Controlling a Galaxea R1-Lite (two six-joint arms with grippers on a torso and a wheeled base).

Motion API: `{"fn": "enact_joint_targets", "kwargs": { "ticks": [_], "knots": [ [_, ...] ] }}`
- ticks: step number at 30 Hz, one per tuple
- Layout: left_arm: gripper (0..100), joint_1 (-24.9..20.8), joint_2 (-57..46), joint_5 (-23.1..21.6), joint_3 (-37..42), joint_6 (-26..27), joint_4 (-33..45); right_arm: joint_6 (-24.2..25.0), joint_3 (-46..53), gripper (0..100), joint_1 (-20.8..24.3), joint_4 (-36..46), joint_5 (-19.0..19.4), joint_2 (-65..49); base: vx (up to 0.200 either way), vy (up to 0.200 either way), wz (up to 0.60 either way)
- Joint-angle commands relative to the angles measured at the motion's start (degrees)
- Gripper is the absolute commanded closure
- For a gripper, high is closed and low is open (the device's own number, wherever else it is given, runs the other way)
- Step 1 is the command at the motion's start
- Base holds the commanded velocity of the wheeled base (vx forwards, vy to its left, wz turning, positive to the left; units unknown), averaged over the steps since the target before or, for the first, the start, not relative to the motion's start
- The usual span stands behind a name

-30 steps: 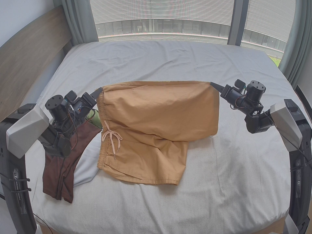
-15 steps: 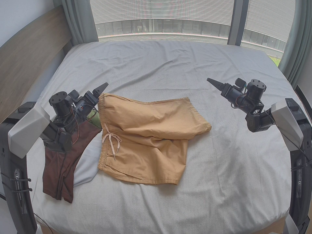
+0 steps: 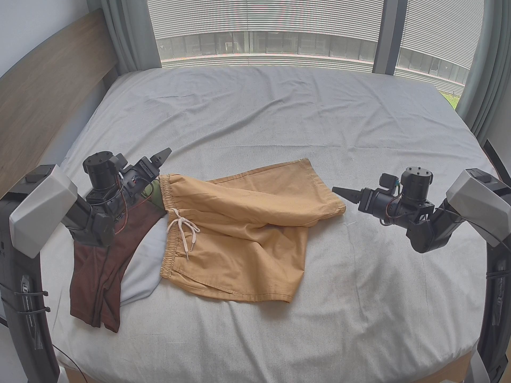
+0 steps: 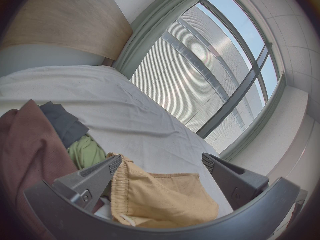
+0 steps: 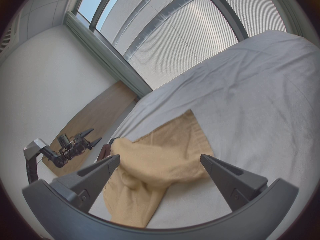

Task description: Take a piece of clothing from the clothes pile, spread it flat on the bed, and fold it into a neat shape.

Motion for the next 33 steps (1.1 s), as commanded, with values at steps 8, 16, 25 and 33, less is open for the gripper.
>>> {"fn": "enact_joint_targets", "kwargs": {
  "ticks": [8,16,25,33],
  "knots": [
    [0,-0.5,-14.1,-5.3,22.9,2.7,-5.4,-4.3,12.2,0,4.7,-2.3,-0.7,-0.4,0.0,0.0,0.0],
    [0,-0.8,-15.2,-8.8,32.6,3.7,-13.0,-4.5,12.6,0,7.6,-2.4,-2.1,2.5,0.0,0.0,0.0],
    [0,-2.6,-15.2,-8.8,33.9,5.1,-14.9,-4.8,11.1,0,9.6,-1.9,-3.9,5.9,0.0,0.0,0.0],
    [0,-4.7,-14.6,-8.9,35.3,5.1,-15.3,-4.8,8.2,0,11.5,-1.4,-4.5,8.5,0.0,0.0,0.0]
  ]
}}
